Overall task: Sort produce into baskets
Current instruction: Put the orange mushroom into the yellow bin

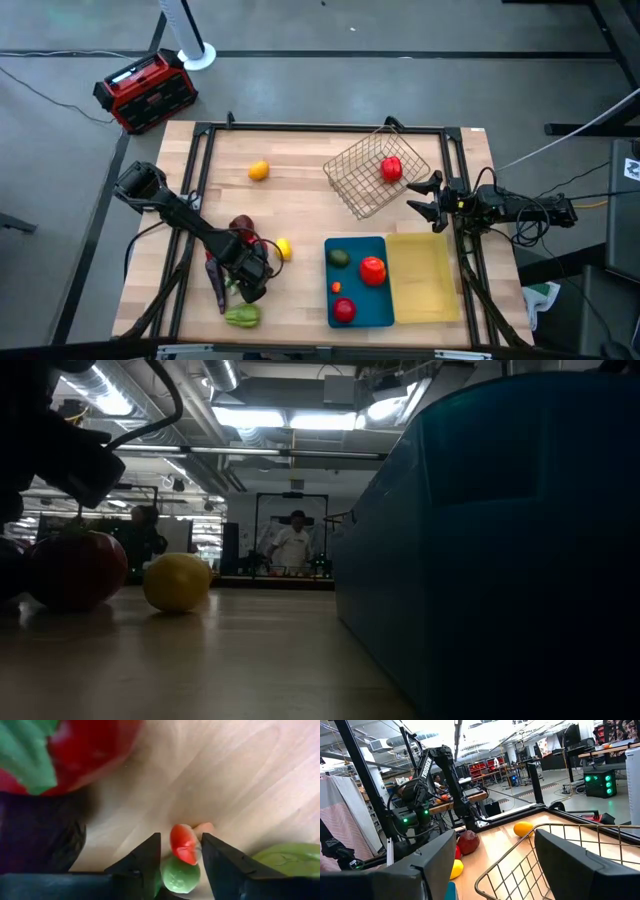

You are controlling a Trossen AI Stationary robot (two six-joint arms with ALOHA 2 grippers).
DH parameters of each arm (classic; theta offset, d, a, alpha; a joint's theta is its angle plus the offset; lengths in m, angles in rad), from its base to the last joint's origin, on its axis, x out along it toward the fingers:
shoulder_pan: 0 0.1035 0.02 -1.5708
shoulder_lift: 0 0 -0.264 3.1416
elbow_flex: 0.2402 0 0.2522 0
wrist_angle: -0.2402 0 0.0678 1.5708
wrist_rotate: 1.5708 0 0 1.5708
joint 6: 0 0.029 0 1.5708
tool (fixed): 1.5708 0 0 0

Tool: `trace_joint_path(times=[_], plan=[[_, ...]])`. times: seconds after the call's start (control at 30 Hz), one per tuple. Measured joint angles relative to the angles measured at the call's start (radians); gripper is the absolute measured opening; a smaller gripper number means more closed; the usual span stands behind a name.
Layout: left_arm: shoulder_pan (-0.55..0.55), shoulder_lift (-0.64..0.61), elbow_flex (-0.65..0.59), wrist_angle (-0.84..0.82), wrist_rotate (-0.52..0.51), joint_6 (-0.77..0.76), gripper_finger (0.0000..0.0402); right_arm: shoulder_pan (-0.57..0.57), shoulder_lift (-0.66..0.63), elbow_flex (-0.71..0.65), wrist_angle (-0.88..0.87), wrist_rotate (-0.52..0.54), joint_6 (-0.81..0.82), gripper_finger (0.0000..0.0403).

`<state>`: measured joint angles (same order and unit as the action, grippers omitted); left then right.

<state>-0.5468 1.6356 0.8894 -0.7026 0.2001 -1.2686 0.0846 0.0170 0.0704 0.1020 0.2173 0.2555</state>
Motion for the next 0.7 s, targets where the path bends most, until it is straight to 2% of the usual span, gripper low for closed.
trace_joint_path(times=[0.33, 0.5, 0.7], plan=[[0.002, 0.000, 0.000, 0.023, -0.001, 0.007, 0.0011, 0.000, 0.000, 0.000, 0.000, 0.000, 0.000, 0.0269], [0.033, 0.000, 0.000, 0.098, 0.000, -0.006, 0.0014, 0.000, 0.000, 0.000, 0.000, 0.000, 0.000, 0.0269], [0.107, 0.000, 0.025, 0.180, 0.000, 0.070, 0.0005, 0.000, 0.000, 0.000, 0.000, 0.000, 0.000, 0.0269]])
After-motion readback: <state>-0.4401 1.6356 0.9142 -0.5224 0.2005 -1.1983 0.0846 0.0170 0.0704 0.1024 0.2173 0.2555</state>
